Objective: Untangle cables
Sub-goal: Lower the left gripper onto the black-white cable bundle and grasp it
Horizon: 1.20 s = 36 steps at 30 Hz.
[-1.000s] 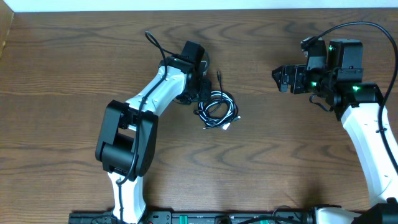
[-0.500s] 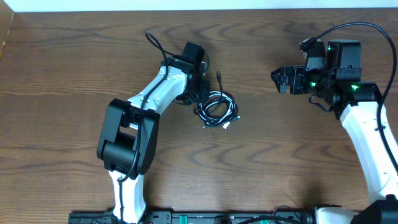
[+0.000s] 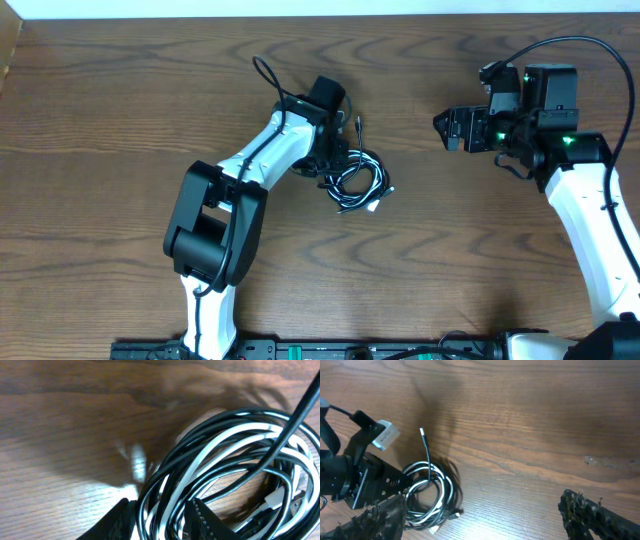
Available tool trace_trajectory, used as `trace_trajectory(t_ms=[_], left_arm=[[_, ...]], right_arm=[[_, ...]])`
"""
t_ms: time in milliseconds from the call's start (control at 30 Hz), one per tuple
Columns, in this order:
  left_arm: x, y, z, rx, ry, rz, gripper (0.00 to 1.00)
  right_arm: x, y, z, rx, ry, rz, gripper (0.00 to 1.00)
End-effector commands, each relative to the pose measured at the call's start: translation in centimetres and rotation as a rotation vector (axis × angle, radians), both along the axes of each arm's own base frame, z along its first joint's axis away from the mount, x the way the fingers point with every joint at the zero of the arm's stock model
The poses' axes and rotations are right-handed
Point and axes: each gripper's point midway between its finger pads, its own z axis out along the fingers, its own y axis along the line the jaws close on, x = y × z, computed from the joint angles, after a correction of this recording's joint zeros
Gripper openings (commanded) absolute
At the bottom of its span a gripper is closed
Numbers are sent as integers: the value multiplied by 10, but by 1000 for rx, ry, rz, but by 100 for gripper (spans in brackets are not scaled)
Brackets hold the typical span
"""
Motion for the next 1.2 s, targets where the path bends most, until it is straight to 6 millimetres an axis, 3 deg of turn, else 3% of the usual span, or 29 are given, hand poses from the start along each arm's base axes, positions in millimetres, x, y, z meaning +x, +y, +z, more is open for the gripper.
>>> trace_trajectory(t_ms=[0,33,167,400,467,600,733,900,1167], left_arm=[[-5,2,-9,17,20,-9,22],[-5,2,-8,17,20,-8,8],[6,-1,18,-29,-39,21,8],[35,-13,136,-214,-310,96,7],[33,-12,166,-259,-363,130,7],[23,-12,204,-326,-414,146,8],[19,-11,221,-368,-419,203,7],[19,-10,224,-409,-381,283,7],[37,15,227,-511,-257,670,8]], right_arm=[[2,6,5,7,-6,7,94],[2,6,5,8,-7,7,94],[2,7,5,11,-3,5,95],[5,15,10,61,3,-33,91],[7,21,13,84,-3,-43,91],[10,35,20,124,-21,-45,89],[12,52,28,135,-61,-6,86],[11,67,32,155,-68,1,80],[11,70,31,183,-43,-33,80]])
